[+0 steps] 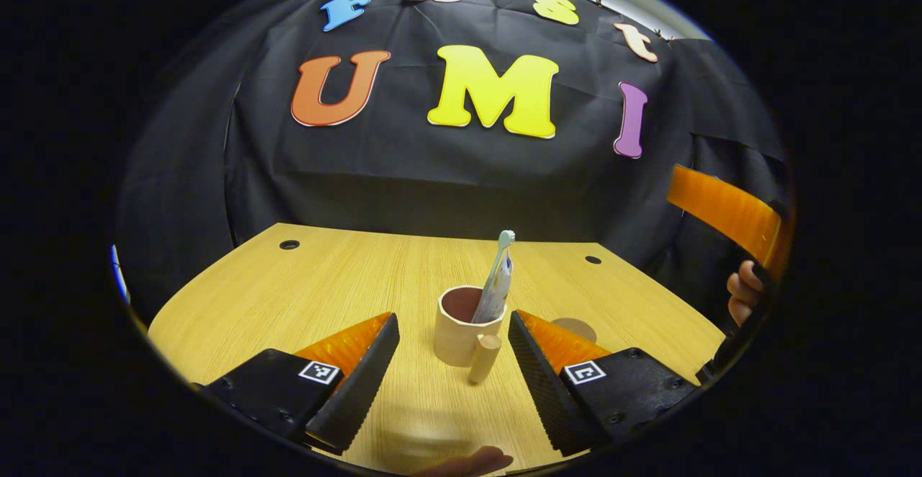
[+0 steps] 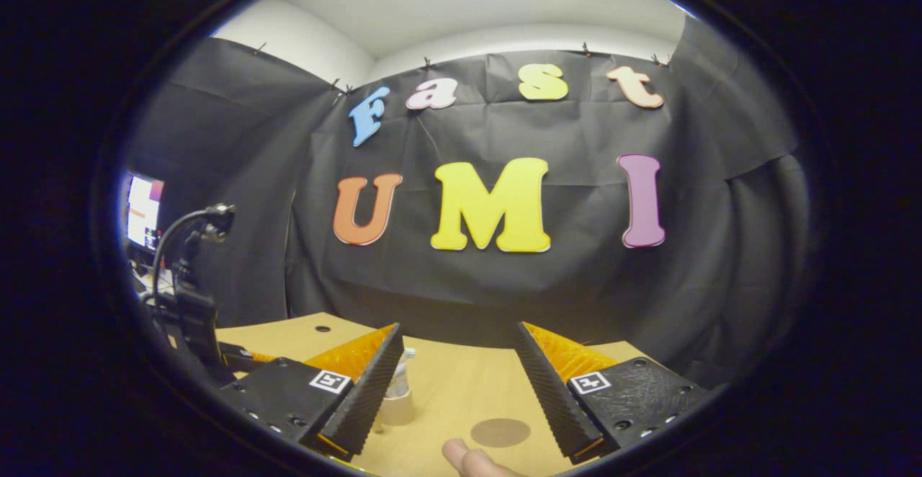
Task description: Put the toothbrush and toothpaste on the desktop into the cup, then pick up the cup and place it on the coaster on the desktop.
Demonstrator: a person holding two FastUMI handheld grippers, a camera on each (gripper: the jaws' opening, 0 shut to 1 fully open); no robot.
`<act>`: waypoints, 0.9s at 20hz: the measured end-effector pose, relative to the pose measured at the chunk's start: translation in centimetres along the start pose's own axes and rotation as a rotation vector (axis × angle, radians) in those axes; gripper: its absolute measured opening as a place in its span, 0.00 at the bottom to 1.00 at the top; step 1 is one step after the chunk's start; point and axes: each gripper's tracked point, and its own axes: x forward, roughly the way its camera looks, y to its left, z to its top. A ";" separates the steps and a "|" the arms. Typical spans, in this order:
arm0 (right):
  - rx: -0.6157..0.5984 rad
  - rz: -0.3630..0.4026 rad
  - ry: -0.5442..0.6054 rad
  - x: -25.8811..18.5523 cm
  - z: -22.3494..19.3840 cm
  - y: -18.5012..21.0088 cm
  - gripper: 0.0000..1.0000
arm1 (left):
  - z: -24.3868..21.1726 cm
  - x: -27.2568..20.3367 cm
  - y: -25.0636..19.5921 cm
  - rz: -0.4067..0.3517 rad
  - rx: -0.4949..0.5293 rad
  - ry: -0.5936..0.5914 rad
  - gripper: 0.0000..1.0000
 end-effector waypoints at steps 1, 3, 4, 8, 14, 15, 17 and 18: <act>-0.003 -0.004 -0.003 -1.0 -0.1 -1.0 0.94 | 0.4 0.3 -0.2 0.012 0.018 0.018 0.97; -0.009 -0.009 -0.004 -2.9 -0.6 -2.8 0.94 | 1.0 0.8 -1.0 0.020 0.059 0.055 0.97; -0.011 -0.012 -0.005 -4.0 -1.0 -3.8 0.94 | 0.9 1.4 -1.4 0.017 0.069 0.092 0.97; 0.006 -0.016 0.006 -7.2 -2.9 -6.7 0.94 | -0.3 2.3 -2.2 0.041 0.040 0.272 0.97; 0.007 -0.030 -0.011 -9.6 -4.8 -9.8 0.94 | -4.4 5.5 -2.3 0.041 -0.042 0.591 0.97; 0.014 -0.025 -0.011 -9.8 -5.0 -10.1 0.94 | -5.4 5.8 -2.4 0.041 -0.045 0.652 0.96; 0.041 -0.023 -0.013 -10.1 -5.4 -11.0 0.96 | -7.2 6.0 -2.5 0.048 -0.047 0.744 0.96; 0.059 -0.019 -0.010 -10.1 -5.8 -11.4 0.94 | -7.9 6.2 -2.2 0.070 -0.047 0.775 0.95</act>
